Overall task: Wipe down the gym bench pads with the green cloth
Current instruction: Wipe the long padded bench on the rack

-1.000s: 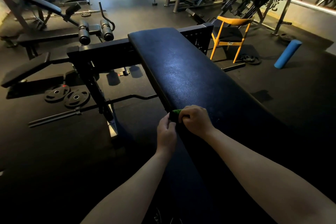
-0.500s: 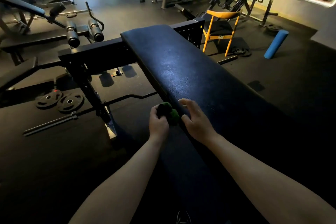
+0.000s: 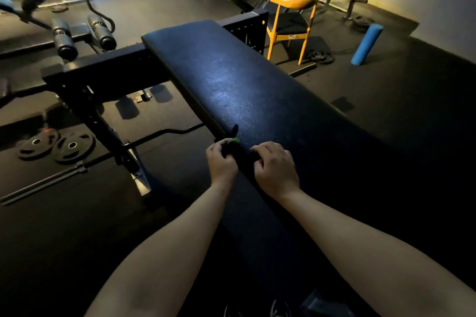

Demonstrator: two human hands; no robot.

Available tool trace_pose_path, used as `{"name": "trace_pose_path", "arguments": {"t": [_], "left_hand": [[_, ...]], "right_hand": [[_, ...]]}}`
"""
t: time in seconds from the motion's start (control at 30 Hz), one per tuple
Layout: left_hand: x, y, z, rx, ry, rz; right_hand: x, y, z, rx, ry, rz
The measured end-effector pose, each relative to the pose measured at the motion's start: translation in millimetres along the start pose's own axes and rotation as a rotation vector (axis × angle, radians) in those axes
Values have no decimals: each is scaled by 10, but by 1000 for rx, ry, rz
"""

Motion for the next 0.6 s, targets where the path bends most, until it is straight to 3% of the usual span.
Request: {"name": "trace_pose_path", "arguments": {"t": [0.33,0.4,0.5,0.6], "left_hand": [[63,817,63,74,-27,105],[-1,793,32,72,-35,43],[-51,525,16,-61,56,-123],[82,422,-88,-182,104,-129]], "right_hand": [[-72,20,-31,91,-137,-14],[-94,58,-63,101,-147,28],[-109,87,-102,54,-98,151],[-167,202,-171,-65,90,146]]}}
Point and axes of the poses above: each hand's wrist, its own y-axis away from the middle knuckle, its own x-axis out of the palm, z = x × y, the point moved 5 cm from there along -y, towards the middle knuckle, and after that the axes turned 8 degrees about -y, right-handed, at the moved point
